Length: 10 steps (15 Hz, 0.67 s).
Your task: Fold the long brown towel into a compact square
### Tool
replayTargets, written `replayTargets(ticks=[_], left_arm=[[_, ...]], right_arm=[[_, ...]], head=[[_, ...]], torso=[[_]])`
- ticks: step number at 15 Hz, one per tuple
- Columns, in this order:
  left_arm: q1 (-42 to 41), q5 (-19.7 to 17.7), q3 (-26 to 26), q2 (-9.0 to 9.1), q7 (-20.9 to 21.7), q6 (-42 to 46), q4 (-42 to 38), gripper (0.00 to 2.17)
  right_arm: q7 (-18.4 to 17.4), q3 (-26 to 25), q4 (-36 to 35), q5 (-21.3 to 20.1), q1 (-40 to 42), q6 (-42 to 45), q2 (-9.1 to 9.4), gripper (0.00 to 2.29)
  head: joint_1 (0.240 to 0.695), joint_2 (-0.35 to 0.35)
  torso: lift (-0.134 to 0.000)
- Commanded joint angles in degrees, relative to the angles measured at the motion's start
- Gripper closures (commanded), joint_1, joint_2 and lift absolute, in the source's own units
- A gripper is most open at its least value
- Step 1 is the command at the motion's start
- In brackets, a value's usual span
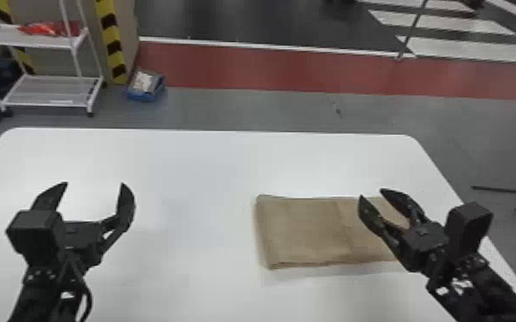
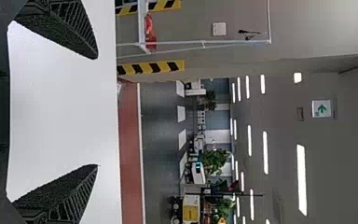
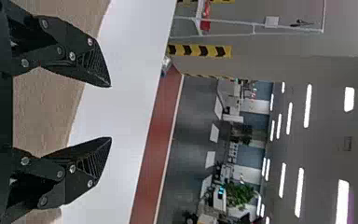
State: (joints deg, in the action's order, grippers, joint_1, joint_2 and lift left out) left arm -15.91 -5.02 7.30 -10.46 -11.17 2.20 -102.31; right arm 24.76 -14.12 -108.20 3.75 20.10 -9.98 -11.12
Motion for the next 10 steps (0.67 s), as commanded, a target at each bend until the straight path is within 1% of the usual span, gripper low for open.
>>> replayTargets(ticks=[1,2,3,5,6,7,8,10], left_arm=[[0.0,-0.3,-0.4,0.00,-0.2,0.6,-0.1,0.04],[0.0,-0.3,-0.5,0.00,-0.2,0.6,-0.1,0.04],[0.0,-0.3,-0.5,0.00,-0.2,0.6,-0.1,0.04],[-0.1,-0.3,-0.4,0.00,-0.3,0.6,-0.1,0.04],[-0.1,-0.3,-0.5,0.00,-0.3,0.6,-0.3,0.04],[-0.2,-0.3,-0.5,0.00,-0.4,0.6,-0.3,0.04],[-0.2,-0.3,-0.5,0.00,-0.4,0.6,-0.3,0.04],[-0.2,-0.3,-0.4,0.00,-0.4,0.6,-0.6,0.04]], right_arm=[[1.7,3.8,0.0,-0.6,-0.5,-3.5,-0.04,1.80],[1.7,6.1,0.0,-0.9,-0.8,-5.1,0.04,1.84],[1.7,7.9,0.0,-1.0,-0.9,-6.3,0.04,1.84],[1.4,12.2,0.3,-2.9,-1.6,-8.8,0.22,1.83],[1.3,13.9,0.3,-3.0,-1.8,-9.8,0.31,1.83],[0.7,15.4,0.3,-3.5,-2.0,-10.6,0.40,1.83],[0.3,16.8,0.5,-4.4,-2.5,-12.0,0.92,1.83],[0.1,19.1,1.2,-5.2,-3.7,-14.6,1.71,1.83]], head=[[0.695,-0.114],[0.695,-0.077],[0.695,-0.057],[0.695,-0.023],[0.695,-0.003],[0.695,0.015],[0.695,0.051],[0.695,0.076]], torso=[[-0.115],[-0.115],[-0.115],[-0.115],[-0.115],[-0.115],[-0.115],[-0.115]])
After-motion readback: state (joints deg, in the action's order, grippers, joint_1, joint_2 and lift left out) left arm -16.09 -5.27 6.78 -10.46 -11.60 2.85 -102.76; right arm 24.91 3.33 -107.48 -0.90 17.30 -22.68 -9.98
